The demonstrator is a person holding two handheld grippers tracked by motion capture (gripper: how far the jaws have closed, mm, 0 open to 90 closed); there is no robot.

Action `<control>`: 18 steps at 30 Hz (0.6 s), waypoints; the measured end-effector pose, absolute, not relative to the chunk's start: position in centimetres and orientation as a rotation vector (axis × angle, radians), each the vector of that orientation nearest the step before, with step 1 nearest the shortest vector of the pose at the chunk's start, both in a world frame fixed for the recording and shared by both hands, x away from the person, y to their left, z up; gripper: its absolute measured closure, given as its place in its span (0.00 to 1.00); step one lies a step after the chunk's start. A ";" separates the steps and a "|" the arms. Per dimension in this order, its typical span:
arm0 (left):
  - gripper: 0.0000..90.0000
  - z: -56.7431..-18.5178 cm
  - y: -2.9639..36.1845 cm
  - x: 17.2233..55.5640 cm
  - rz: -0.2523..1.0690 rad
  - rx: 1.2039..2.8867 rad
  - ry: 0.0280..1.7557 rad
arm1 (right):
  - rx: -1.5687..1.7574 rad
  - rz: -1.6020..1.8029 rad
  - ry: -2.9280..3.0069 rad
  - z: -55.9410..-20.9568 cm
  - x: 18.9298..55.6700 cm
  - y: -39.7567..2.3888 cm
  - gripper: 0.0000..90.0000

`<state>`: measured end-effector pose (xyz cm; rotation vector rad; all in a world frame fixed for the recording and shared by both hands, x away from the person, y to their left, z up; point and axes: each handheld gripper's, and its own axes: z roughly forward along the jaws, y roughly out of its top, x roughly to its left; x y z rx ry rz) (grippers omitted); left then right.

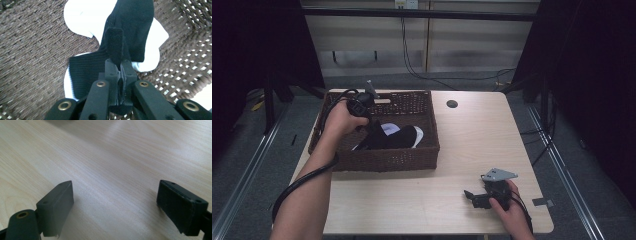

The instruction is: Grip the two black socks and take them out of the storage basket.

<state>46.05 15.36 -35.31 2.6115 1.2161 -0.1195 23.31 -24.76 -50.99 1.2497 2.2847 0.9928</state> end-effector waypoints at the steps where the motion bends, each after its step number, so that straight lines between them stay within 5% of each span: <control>1: 0.96 -34.9 15.4 46.0 -0.114 2.613 1.215 | 1.250 0.993 2.285 -51.0 23.3 -24.8 0.15; 18: 0.96 -28.2 15.6 44.4 -0.077 2.674 1.139 | 1.250 0.990 2.286 -51.0 23.3 -24.8 0.15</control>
